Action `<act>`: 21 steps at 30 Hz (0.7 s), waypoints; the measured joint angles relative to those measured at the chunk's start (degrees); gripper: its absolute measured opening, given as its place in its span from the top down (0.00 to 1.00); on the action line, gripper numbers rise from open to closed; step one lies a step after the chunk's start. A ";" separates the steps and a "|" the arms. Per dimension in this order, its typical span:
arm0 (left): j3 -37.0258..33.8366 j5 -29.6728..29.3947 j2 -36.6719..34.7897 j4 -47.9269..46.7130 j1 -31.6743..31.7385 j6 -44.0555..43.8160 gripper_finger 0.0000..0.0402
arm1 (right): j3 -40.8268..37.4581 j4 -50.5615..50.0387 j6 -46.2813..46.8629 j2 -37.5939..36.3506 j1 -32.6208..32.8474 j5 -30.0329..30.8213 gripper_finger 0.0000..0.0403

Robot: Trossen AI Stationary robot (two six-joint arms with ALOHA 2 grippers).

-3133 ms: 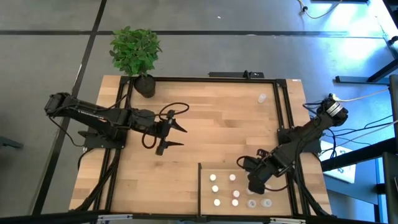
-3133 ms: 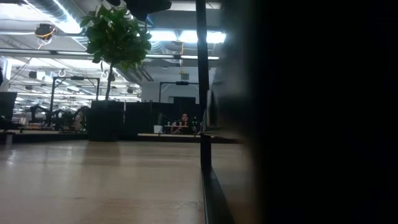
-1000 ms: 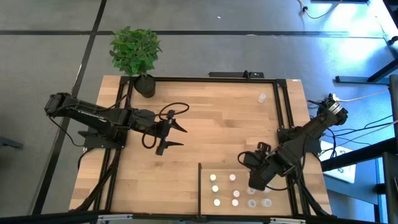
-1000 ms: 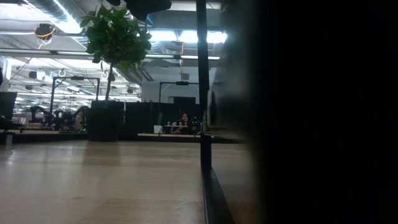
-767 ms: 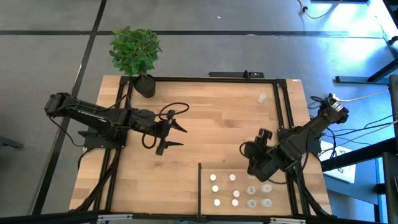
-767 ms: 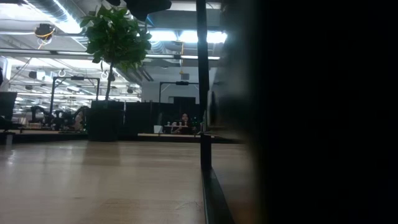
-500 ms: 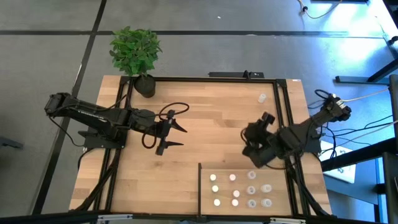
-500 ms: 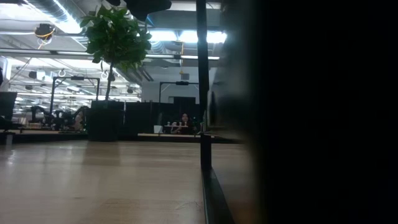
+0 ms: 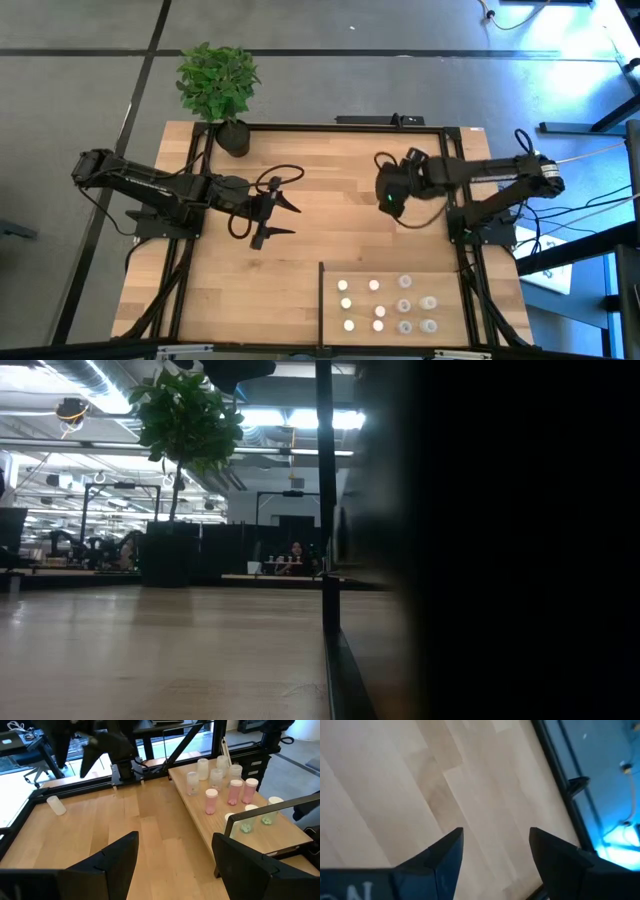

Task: Pick and place medicine bottles onto shelf by color
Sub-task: Put the white pill bottle on the shelf aligned with the other white pill bottles

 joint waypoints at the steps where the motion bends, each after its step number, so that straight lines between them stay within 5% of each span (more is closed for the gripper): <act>1: 0.00 0.01 0.00 0.01 -0.01 0.00 0.39 | -0.33 0.95 -1.79 0.02 -1.90 -1.46 0.43; 6: 0.00 -1.81 0.00 0.42 0.24 2.48 0.39 | -1.18 6.03 -8.89 0.02 -9.88 -6.06 0.43; 12: 0.00 -12.81 0.00 0.51 1.95 -2.49 0.39 | -1.19 8.90 -11.70 0.02 -18.07 -13.08 0.43; 21: 0.00 -19.84 0.00 0.37 5.52 -3.54 0.39 | -1.20 8.30 -4.01 0.20 -27.70 -15.59 0.43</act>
